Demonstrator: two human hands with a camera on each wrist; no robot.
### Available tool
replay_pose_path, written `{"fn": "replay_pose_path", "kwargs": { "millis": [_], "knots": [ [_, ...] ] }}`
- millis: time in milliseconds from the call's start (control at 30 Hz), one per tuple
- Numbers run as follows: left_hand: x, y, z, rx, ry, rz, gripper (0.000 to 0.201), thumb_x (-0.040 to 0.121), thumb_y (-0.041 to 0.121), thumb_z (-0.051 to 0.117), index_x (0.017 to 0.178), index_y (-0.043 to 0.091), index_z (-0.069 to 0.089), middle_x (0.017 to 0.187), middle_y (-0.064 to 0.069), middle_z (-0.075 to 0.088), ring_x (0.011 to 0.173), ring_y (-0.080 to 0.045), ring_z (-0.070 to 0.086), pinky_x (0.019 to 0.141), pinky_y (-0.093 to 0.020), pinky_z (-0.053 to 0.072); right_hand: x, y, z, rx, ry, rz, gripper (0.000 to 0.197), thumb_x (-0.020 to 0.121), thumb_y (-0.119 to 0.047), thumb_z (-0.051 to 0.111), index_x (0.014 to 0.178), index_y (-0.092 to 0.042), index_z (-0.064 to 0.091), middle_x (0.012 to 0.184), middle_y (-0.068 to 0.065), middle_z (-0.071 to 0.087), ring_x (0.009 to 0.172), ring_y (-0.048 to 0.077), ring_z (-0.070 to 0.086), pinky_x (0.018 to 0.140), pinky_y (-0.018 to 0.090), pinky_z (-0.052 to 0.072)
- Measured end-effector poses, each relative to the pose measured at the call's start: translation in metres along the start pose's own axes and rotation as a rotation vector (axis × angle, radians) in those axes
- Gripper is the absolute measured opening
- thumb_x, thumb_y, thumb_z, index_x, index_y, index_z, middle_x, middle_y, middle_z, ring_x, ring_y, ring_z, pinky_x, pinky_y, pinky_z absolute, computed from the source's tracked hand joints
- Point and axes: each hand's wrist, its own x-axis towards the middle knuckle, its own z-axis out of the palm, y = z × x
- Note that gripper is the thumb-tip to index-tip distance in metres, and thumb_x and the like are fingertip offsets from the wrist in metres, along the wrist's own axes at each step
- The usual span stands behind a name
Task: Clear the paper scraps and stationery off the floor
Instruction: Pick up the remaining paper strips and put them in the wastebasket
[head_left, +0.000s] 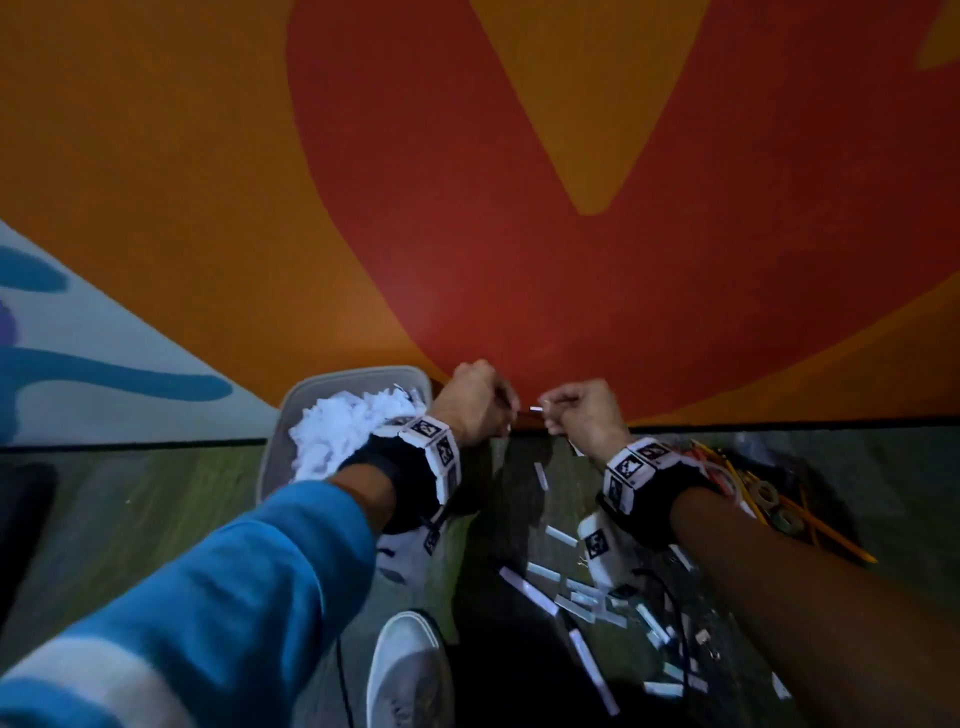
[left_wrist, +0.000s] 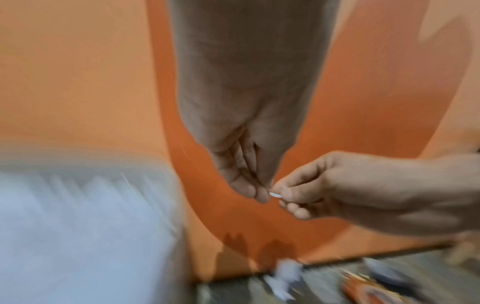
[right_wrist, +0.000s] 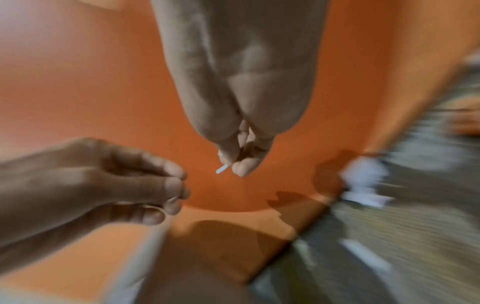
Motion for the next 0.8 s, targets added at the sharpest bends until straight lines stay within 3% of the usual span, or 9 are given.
{"fn": "replay_pose_path", "kwargs": {
  "millis": [100, 167, 267, 333, 400, 500, 600, 700, 800],
  "knots": [
    [-0.016, -0.010, -0.065, 0.161, 0.001, -0.001, 0.016, 0.077, 0.003, 0.068, 0.084, 0.013, 0.077, 0.065, 0.005, 0.066, 0.066, -0.009, 0.064, 0.064, -0.017, 0.047, -0.015, -0.055, 0.025, -0.058, -0.074, -0.133, 0.023, 0.086, 0.004, 0.064, 0.073, -0.013, 0.071, 0.066, 0.009, 0.066, 0.055, 0.015, 0.059, 0.055, 0.020, 0.055],
    [-0.034, -0.025, -0.097, 0.213, 0.019, -0.017, 0.013, 0.080, 0.004, 0.069, 0.088, 0.011, 0.077, 0.069, 0.004, 0.068, 0.067, -0.010, 0.067, 0.059, -0.016, 0.046, -0.029, -0.085, 0.047, -0.141, -0.145, -0.217, 0.019, 0.087, 0.002, 0.064, 0.078, -0.013, 0.073, 0.067, 0.006, 0.068, 0.059, 0.015, 0.061, 0.060, 0.022, 0.055],
    [-0.056, -0.058, -0.118, 0.149, 0.083, -0.087, 0.012, 0.083, 0.000, 0.070, 0.089, 0.008, 0.076, 0.074, -0.002, 0.074, 0.064, -0.010, 0.070, 0.060, -0.018, 0.056, -0.045, -0.111, 0.079, -0.265, -0.222, -0.268, 0.024, 0.087, -0.005, 0.066, 0.077, -0.026, 0.074, 0.082, 0.005, 0.073, 0.083, 0.021, 0.068, 0.082, 0.031, 0.057],
    [-0.070, -0.080, -0.118, 0.083, 0.096, -0.159, 0.014, 0.085, -0.004, 0.069, 0.093, 0.006, 0.075, 0.075, -0.003, 0.074, 0.066, -0.013, 0.072, 0.067, -0.026, 0.060, -0.056, -0.122, 0.095, -0.300, -0.277, -0.272, 0.021, 0.088, -0.004, 0.065, 0.085, -0.021, 0.077, 0.094, 0.006, 0.075, 0.093, 0.019, 0.068, 0.091, 0.031, 0.054],
    [-0.084, -0.099, -0.118, 0.017, 0.098, -0.225, 0.022, 0.088, -0.009, 0.060, 0.100, 0.004, 0.074, 0.077, -0.005, 0.073, 0.068, -0.015, 0.071, 0.063, -0.024, 0.060, -0.065, -0.131, 0.106, -0.325, -0.347, -0.251, 0.021, 0.090, -0.001, 0.062, 0.097, -0.014, 0.077, 0.098, 0.003, 0.075, 0.093, 0.015, 0.069, 0.089, 0.027, 0.054],
    [-0.094, -0.113, -0.121, -0.054, 0.141, -0.263, 0.030, 0.089, -0.012, 0.050, 0.103, 0.001, 0.074, 0.087, -0.010, 0.074, 0.070, -0.014, 0.070, 0.054, -0.016, 0.054, -0.071, -0.137, 0.110, -0.365, -0.369, -0.227, 0.025, 0.088, 0.004, 0.062, 0.082, -0.016, 0.077, 0.082, 0.000, 0.074, 0.083, 0.015, 0.072, 0.082, 0.030, 0.059],
    [-0.100, -0.107, -0.125, -0.106, 0.219, -0.272, 0.019, 0.087, -0.012, 0.061, 0.092, 0.001, 0.075, 0.078, -0.013, 0.074, 0.065, -0.018, 0.073, 0.060, -0.022, 0.060, -0.072, -0.138, 0.108, -0.369, -0.310, -0.227, 0.027, 0.085, 0.007, 0.063, 0.071, -0.012, 0.076, 0.071, 0.003, 0.074, 0.067, 0.016, 0.073, 0.068, 0.035, 0.063],
    [-0.107, -0.094, -0.124, -0.159, 0.235, -0.240, 0.004, 0.084, -0.007, 0.072, 0.083, -0.003, 0.071, 0.071, -0.016, 0.073, 0.060, -0.023, 0.073, 0.057, -0.029, 0.061, -0.076, -0.140, 0.102, -0.348, -0.279, -0.261, 0.017, 0.081, 0.004, 0.072, 0.069, -0.008, 0.075, 0.068, 0.007, 0.072, 0.059, 0.020, 0.072, 0.062, 0.040, 0.062],
    [-0.108, -0.084, -0.116, -0.047, 0.186, -0.174, 0.005, 0.083, 0.001, 0.076, 0.084, 0.001, 0.071, 0.073, -0.012, 0.074, 0.057, -0.016, 0.072, 0.059, -0.032, 0.062, -0.079, -0.143, 0.088, -0.435, -0.300, -0.346, 0.009, 0.078, -0.008, 0.080, 0.071, -0.013, 0.076, 0.062, -0.002, 0.070, 0.055, 0.012, 0.069, 0.063, 0.032, 0.061]
  ]
}}
